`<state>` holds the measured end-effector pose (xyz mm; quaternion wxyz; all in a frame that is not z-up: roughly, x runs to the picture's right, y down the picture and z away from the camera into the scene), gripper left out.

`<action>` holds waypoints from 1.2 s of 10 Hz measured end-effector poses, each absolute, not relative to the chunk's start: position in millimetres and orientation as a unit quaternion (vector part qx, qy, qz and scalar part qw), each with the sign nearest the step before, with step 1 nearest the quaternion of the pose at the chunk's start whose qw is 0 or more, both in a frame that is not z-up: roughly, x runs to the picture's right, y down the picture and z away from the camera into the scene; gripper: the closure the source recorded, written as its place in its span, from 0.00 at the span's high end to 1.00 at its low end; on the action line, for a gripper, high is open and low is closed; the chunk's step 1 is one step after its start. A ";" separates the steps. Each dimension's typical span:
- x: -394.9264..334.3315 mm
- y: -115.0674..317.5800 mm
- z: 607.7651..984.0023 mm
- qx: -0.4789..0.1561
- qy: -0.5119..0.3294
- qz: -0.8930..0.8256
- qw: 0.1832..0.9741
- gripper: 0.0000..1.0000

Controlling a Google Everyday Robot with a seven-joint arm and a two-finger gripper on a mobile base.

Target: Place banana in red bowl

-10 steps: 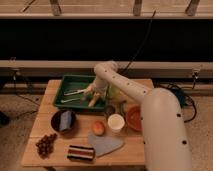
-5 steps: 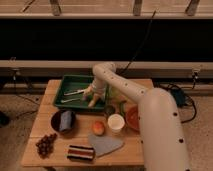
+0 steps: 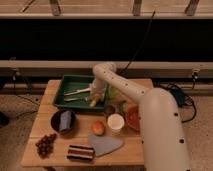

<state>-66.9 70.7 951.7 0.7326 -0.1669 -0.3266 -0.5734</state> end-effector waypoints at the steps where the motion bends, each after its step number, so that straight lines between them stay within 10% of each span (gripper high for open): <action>1: -66.3 70.4 951.2 -0.167 -0.327 -0.573 0.733 0.10; 12: -60.8 35.7 924.6 -0.124 -0.319 -0.563 0.753 0.10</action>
